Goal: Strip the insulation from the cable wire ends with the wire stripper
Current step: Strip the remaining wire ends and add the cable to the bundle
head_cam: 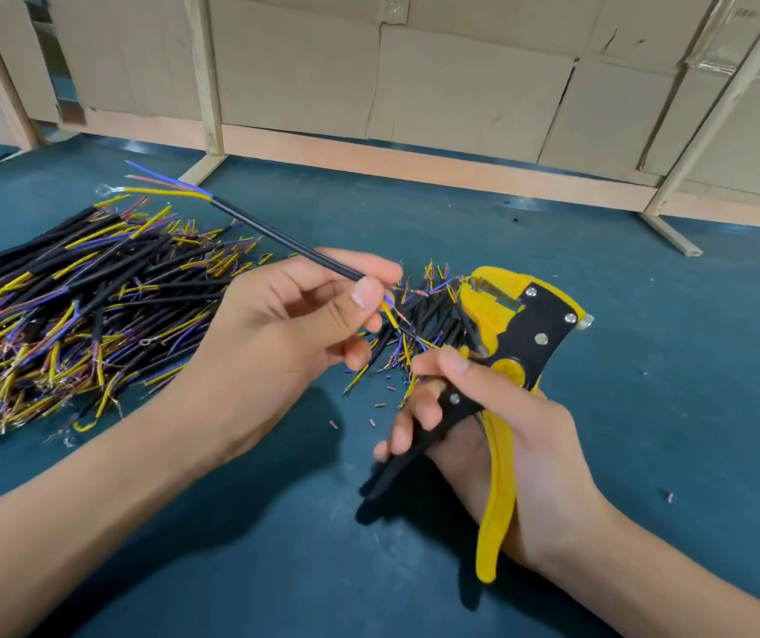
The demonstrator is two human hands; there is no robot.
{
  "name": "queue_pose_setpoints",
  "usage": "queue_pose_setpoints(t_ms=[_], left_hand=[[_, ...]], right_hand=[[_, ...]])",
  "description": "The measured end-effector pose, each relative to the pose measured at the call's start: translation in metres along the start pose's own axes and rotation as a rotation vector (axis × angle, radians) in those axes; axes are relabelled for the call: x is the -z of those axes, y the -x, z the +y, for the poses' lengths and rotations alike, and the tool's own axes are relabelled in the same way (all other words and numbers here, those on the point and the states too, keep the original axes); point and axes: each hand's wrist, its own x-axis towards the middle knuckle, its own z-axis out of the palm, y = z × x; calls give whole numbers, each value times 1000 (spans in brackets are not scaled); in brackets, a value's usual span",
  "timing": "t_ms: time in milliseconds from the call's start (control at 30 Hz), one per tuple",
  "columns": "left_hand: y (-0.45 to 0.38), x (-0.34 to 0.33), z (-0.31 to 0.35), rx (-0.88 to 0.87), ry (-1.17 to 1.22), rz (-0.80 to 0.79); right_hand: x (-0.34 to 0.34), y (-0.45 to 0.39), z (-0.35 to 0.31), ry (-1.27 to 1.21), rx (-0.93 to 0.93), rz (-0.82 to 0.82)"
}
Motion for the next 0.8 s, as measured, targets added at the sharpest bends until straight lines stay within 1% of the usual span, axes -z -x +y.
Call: queue_pose_setpoints(t_ms=[133, 267, 333, 567, 700, 733, 800], left_hand=[[3, 2, -5, 71, -37, -108], [4, 2, -8, 79, -87, -226], [4, 3, -9, 73, -126, -248], [0, 8, -5, 100, -246, -182], [0, 6, -5, 104, -305, -172], [-1, 6, -3, 102, -299, -150], [-9, 15, 5, 89, -214, -10]], right_hand=[[3, -6, -2, -22, 32, 75], [3, -6, -2, 0, 24, 43], [3, -4, -1, 43, 25, 36], [-1, -3, 0, 67, 13, 95], [-1, -3, 2, 64, 27, 132], [-1, -2, 2, 56, 27, 136], [0, -1, 1, 34, 28, 147]])
